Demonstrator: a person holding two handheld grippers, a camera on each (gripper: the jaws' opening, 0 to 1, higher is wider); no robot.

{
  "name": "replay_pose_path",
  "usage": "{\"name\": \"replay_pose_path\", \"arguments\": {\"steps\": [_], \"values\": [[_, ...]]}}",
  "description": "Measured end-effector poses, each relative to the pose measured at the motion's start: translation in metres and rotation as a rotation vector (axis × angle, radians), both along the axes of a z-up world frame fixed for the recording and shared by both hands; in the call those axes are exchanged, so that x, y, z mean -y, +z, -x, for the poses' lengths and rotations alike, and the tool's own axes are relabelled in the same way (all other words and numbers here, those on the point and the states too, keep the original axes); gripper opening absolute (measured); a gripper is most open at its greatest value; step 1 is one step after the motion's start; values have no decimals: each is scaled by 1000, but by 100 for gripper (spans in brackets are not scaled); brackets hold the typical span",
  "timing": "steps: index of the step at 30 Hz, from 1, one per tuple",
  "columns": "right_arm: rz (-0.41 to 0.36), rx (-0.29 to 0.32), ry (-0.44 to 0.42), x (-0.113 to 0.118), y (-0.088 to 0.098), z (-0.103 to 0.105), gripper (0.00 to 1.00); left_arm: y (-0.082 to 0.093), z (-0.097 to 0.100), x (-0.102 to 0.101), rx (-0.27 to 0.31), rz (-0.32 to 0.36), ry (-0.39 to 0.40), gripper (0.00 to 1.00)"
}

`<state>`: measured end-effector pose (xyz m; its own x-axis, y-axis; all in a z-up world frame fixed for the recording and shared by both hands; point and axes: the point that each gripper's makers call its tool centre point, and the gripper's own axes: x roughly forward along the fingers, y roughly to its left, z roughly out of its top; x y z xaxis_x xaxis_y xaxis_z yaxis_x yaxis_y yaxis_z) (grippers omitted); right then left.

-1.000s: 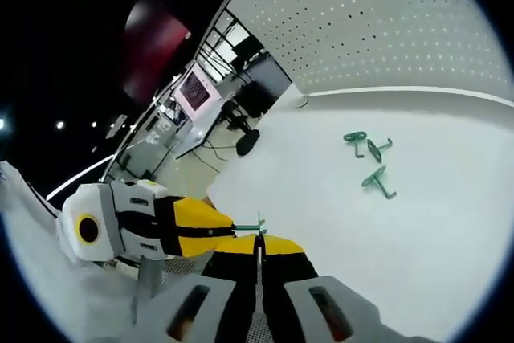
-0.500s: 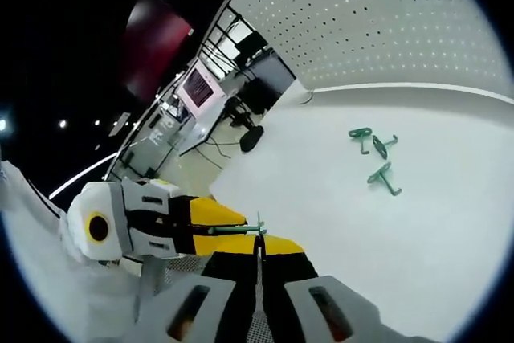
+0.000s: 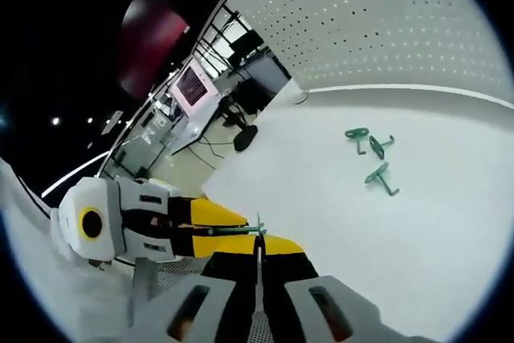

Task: Insert the hook assembly into the mounting plate slot until the hook locks in place.

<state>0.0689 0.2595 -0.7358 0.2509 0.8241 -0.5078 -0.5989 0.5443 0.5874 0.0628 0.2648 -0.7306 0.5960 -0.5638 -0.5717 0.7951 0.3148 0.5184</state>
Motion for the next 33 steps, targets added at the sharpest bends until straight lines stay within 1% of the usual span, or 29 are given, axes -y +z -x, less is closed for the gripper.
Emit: {"name": "replay_pose_path", "arguments": {"steps": [2,3,4,8,10,11,14,16,18,23,29,31,33], "values": [[10,17,7,-2,0,1,0,-2,-1,-1,-8,2,12,4],[15,21,6,-3,0,1,0,-6,-1,-3,-25,2,30,4],[17,21,6,-3,-1,1,0,-8,-2,-4,-29,-3,34,4],[27,30,7,-3,-2,1,0,-9,0,-5,-32,-2,41,3],[36,36,9,-3,-2,1,0,-11,1,-6,-49,4,48,3],[37,38,6,-3,-2,0,0,-13,1,-6,-69,8,56,3],[45,35,-6,-4,-1,-1,0,-13,0,-6,-62,4,68,3],[70,57,1,-4,-1,-1,0,-14,-1,-6,-62,-4,76,3],[81,61,5,-4,-2,-1,0,-15,-1,-6,-65,-7,76,4],[80,72,-7,-3,-1,-4,0,-11,-2,-7,-74,19,89,4],[85,73,-2,-3,-2,-4,0,-12,-1,-6,-88,36,96,4],[105,83,2,-2,-5,-4,0,-12,-1,-6,-100,43,100,5],[99,78,8,-3,-4,-4,0,-12,-1,-6,-99,45,101,4]]}}
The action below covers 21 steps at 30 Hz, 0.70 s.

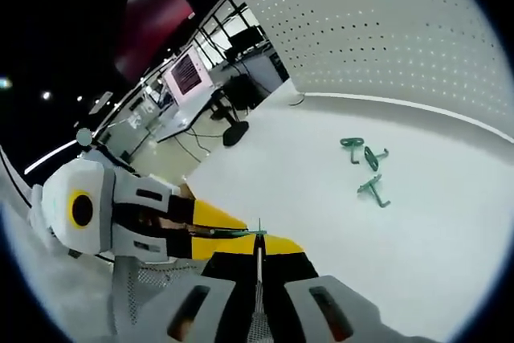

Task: Insert the hook assembly into the mounting plate slot until the hook locks in place.

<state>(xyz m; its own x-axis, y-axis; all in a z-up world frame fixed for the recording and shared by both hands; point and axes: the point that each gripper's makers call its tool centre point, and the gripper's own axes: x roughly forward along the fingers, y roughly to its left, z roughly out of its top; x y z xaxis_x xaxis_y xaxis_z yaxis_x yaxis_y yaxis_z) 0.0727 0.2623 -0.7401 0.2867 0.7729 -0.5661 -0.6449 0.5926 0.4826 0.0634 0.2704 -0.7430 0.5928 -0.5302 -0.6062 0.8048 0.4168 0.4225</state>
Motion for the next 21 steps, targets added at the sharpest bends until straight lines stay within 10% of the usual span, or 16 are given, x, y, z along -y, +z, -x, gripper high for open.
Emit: {"name": "replay_pose_path", "arguments": {"steps": [21], "values": [[-44,154,56,-2,22,-11,1,19,-12,-4,34,72,57,3]]}}
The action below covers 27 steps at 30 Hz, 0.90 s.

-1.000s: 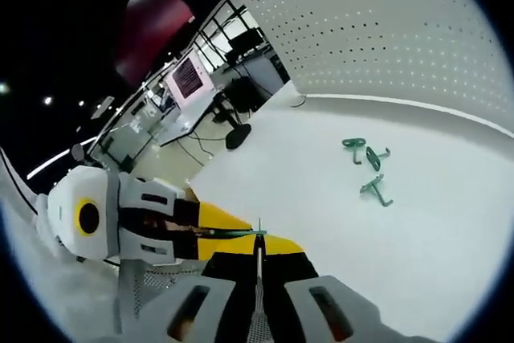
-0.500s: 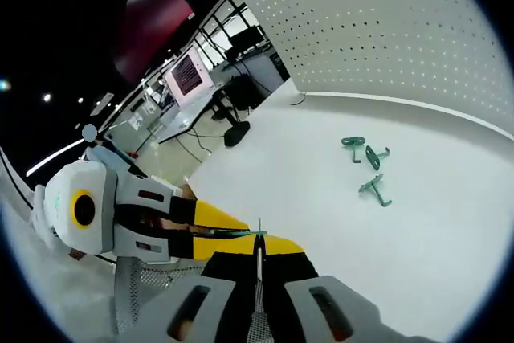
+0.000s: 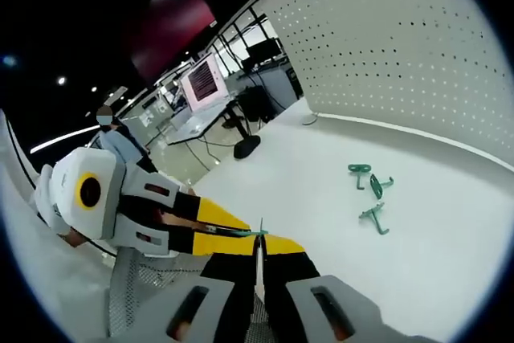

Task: Insert the hook assembly into the mounting plate slot until the hook locks in place.

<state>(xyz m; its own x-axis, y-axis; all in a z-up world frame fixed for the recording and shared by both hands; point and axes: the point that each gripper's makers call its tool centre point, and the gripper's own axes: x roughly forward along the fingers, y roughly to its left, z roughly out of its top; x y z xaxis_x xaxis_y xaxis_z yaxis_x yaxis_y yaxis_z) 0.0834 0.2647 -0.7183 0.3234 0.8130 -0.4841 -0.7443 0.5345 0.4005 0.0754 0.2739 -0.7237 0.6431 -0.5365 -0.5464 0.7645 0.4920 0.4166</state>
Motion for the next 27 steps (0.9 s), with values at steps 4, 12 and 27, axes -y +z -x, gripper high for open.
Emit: {"name": "replay_pose_path", "arguments": {"steps": [4,12,27], "values": [[-13,65,-16,3,8,-7,10,3,-2,1,-11,31,16,3],[-15,106,-35,14,20,-13,11,15,-8,1,5,102,62,3],[-11,286,-152,44,48,-33,32,32,-22,-4,-43,302,180,3]]}}
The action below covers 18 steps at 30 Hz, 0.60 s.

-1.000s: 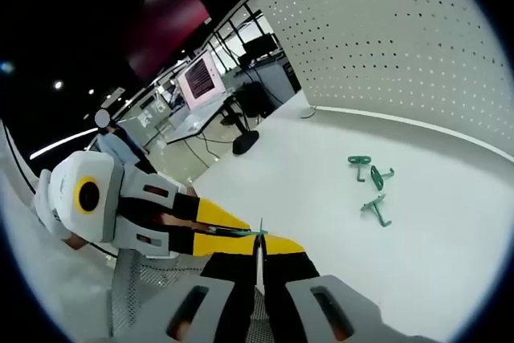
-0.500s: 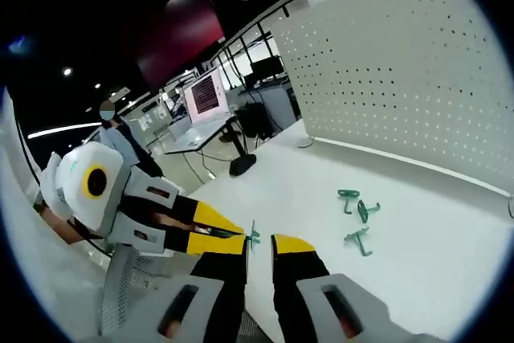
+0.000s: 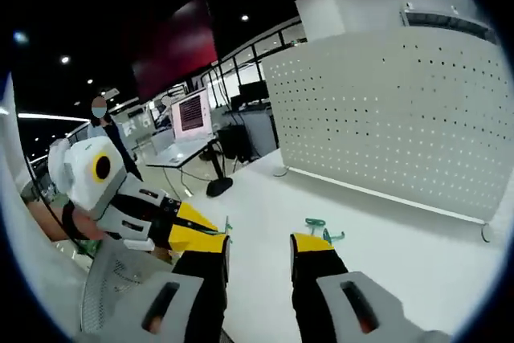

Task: Insert the hook assembly into the mounting plate slot until the hook locks in place.

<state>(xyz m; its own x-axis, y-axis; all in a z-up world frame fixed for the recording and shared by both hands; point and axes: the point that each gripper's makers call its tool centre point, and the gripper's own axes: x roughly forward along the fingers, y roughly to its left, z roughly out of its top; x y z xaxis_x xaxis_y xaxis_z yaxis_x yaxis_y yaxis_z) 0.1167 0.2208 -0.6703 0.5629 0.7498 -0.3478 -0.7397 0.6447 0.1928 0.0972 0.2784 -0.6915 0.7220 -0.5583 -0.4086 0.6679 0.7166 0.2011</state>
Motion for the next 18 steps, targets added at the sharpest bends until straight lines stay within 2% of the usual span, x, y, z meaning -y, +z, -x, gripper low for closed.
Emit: {"name": "replay_pose_path", "arguments": {"steps": [7,12,18], "values": [[-5,57,-45,13,10,-6,39,6,-7,-3,-7,46,39,3],[-3,143,-79,23,23,-10,48,14,-13,-5,4,75,58,3],[-10,177,-109,36,30,-10,59,28,-17,-10,28,114,63,3]]}}
